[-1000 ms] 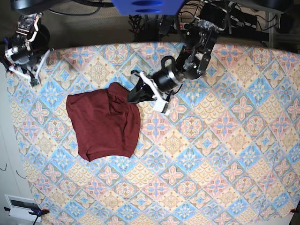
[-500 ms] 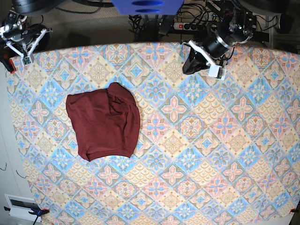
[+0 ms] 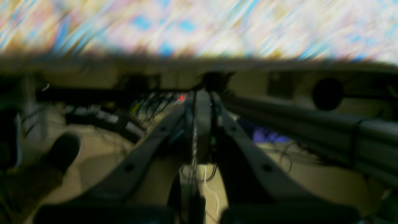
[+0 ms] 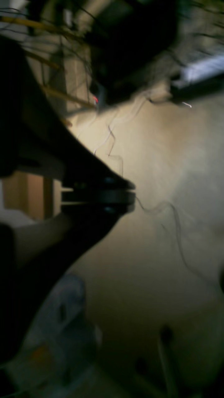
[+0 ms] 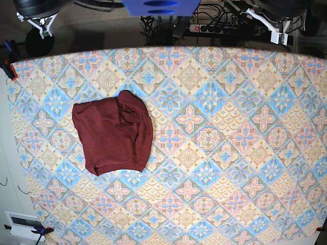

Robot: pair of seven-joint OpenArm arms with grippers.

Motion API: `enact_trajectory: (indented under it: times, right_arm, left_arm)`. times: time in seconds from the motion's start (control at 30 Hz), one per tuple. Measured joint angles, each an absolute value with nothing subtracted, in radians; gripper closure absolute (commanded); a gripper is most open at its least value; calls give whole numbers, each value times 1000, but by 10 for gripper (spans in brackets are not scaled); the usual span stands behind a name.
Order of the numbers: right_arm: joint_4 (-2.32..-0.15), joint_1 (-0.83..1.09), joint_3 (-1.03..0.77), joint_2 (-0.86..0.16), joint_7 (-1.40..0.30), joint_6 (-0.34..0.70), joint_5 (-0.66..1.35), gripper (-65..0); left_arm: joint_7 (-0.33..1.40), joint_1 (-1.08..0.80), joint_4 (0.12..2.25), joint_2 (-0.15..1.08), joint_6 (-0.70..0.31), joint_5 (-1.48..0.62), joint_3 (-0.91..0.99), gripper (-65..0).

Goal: Layout the t-shirt on the table in an organized manner, then fold the t-shirt properly

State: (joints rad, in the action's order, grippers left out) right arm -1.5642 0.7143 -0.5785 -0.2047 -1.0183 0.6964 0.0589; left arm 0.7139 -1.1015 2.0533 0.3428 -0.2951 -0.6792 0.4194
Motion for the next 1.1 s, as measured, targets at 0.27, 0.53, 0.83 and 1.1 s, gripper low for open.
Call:
enact_trajectory:
  times: [0.27, 0.53, 0.83, 1.1]
  right_arm:
    - [-1224, 685, -482, -200, -891, 699, 18, -2]
    - [-987, 514, -331, -210, -762, 696, 37, -2]
    - [-595, 339, -276, -214, -534, 693, 27, -2]
    - [-311, 224, -200, -228, -281, 685, 15, -2]
  left_arm:
    - [722, -1073, 1812, 339, -290, -670, 444, 0]
    - [699, -863, 1481, 336, -300, -526, 284, 0]
    - [480, -654, 1084, 313, -296, -399, 105, 0]
    - [289, -426, 731, 303, -293, -401, -108, 0]
